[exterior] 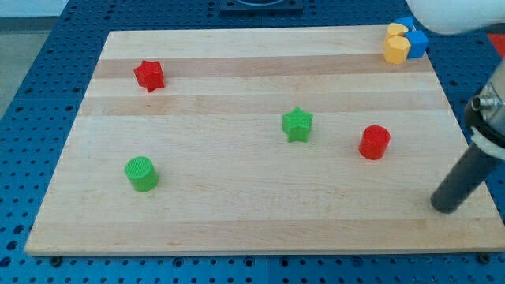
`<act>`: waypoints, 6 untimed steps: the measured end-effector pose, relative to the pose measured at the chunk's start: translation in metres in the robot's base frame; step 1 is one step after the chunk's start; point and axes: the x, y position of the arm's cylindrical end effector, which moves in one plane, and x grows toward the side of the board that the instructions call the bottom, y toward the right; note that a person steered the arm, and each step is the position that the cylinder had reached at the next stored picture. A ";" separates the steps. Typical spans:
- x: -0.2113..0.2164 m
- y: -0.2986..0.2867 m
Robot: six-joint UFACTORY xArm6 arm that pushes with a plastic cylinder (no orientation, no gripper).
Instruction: Move the red circle to the top right of the green star
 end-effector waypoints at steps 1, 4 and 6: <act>-0.023 -0.016; -0.082 -0.084; -0.117 -0.120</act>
